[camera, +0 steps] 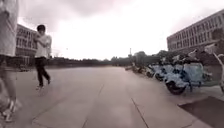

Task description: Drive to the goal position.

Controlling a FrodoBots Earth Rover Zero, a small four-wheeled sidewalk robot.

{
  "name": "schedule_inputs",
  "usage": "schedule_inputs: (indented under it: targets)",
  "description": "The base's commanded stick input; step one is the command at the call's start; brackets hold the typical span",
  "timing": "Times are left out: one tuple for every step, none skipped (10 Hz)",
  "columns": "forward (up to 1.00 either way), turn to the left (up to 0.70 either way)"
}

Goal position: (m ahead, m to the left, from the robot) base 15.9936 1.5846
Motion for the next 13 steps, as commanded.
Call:
schedule_inputs:
  targets:
    - [0.7,0.0]
    - [0.7,0.0]
    - [0.7,0.0]
    - [0.76,0.0]
    - [0.85,0.0]
    - [0.85,-0.02]
    - [0.85,-0.05]
    - [0.85,0.0]
    - [0.85,0.0]
    - [0.85,0.0]
    - [0.85,0.0]
    - [0.85,0.0]
    - [0.85,0.0]
